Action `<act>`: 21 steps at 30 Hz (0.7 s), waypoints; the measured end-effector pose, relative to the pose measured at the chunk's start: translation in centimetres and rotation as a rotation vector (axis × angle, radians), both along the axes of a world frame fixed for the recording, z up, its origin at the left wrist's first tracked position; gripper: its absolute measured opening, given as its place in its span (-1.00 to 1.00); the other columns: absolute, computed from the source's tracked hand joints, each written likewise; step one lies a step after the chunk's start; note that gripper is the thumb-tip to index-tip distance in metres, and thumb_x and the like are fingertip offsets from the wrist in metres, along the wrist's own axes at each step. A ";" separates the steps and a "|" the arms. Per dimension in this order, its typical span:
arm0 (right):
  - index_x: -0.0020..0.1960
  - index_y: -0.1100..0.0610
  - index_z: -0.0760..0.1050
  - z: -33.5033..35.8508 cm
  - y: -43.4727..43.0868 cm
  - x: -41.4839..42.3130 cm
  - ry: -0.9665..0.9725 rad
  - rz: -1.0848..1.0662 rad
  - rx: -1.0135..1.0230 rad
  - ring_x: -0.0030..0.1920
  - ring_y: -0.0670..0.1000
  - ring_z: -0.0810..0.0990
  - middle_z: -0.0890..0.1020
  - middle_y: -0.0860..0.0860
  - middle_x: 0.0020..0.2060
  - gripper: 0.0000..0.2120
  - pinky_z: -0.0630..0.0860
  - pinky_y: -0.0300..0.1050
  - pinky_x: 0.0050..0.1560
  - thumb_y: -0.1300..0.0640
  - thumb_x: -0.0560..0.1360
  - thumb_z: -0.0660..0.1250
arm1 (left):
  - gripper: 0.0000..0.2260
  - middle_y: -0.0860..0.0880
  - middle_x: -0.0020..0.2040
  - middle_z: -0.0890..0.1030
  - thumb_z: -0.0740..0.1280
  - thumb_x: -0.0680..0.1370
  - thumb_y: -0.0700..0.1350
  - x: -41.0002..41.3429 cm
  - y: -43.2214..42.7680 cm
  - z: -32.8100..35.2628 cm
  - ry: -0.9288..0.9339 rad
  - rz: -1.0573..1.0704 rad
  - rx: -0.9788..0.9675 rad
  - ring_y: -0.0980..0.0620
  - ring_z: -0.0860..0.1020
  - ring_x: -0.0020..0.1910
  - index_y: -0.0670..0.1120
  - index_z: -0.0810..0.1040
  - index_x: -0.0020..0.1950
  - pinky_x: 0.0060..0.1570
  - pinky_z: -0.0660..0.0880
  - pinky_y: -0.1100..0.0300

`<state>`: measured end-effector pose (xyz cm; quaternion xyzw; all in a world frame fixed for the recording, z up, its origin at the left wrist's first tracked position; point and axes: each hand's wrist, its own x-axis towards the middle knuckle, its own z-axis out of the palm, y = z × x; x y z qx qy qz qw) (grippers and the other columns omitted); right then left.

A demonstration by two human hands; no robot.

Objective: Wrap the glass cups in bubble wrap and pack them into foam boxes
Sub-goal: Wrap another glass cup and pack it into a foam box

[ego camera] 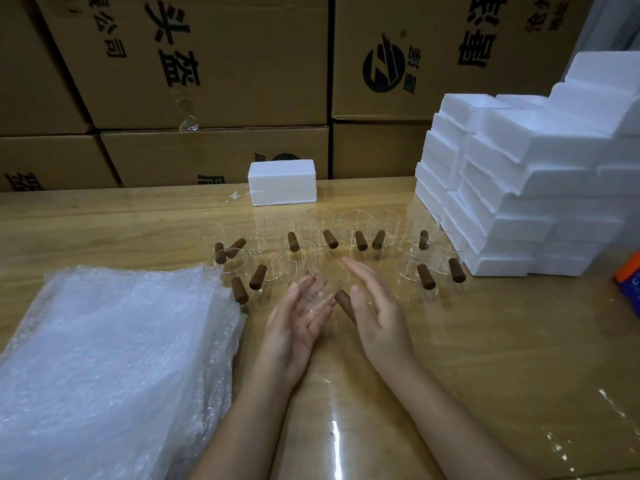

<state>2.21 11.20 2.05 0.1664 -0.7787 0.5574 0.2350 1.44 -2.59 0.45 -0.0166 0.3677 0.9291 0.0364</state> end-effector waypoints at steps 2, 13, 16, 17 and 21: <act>0.35 0.14 0.43 -0.1 -0.1 0.1 0.072 0.047 0.076 0.38 -0.15 0.38 0.47 -0.07 0.34 -0.61 0.31 -0.22 0.37 0.03 0.59 0.13 | -0.61 -0.17 0.17 0.62 0.30 0.49 0.01 0.0 -0.1 -0.1 0.010 0.006 0.018 -0.08 0.62 0.11 -0.18 0.50 0.23 -0.08 0.59 0.17; 0.31 0.32 0.44 0.2 -0.8 0.6 0.416 0.028 0.304 0.40 0.03 0.38 0.46 0.13 0.34 -0.62 0.37 0.10 0.36 0.17 0.57 0.15 | -0.53 -0.20 0.25 0.56 0.38 0.47 0.03 0.1 -0.1 0.1 0.133 -0.031 -0.073 -0.10 0.55 0.22 -0.18 0.50 0.30 0.03 0.55 0.16; 0.33 0.33 0.43 0.6 -0.7 0.5 0.388 0.060 0.301 0.42 0.03 0.37 0.44 0.13 0.36 -0.61 0.36 0.11 0.37 0.20 0.55 0.15 | -0.55 -0.22 0.27 0.54 0.36 0.49 0.00 0.1 0.1 0.0 0.145 -0.062 -0.121 -0.13 0.55 0.22 -0.18 0.48 0.33 0.03 0.56 0.13; 0.34 0.32 0.42 0.7 -0.7 0.6 0.356 0.070 0.287 0.42 0.02 0.36 0.43 0.12 0.37 -0.61 0.36 0.11 0.37 0.19 0.56 0.15 | -0.52 -0.22 0.27 0.54 0.37 0.48 -0.01 0.1 0.1 0.1 0.136 -0.071 -0.132 -0.14 0.56 0.21 -0.18 0.47 0.34 0.04 0.56 0.13; 0.42 0.16 0.33 1.4 -0.4 0.4 0.161 0.110 0.217 0.45 -0.11 0.28 0.36 -0.02 0.42 -0.56 0.24 0.03 0.45 0.03 0.59 0.10 | -0.47 -0.19 0.23 0.58 0.42 0.41 0.01 0.2 0.3 0.3 0.128 -0.092 -0.198 -0.12 0.59 0.16 -0.18 0.47 0.33 0.03 0.57 0.11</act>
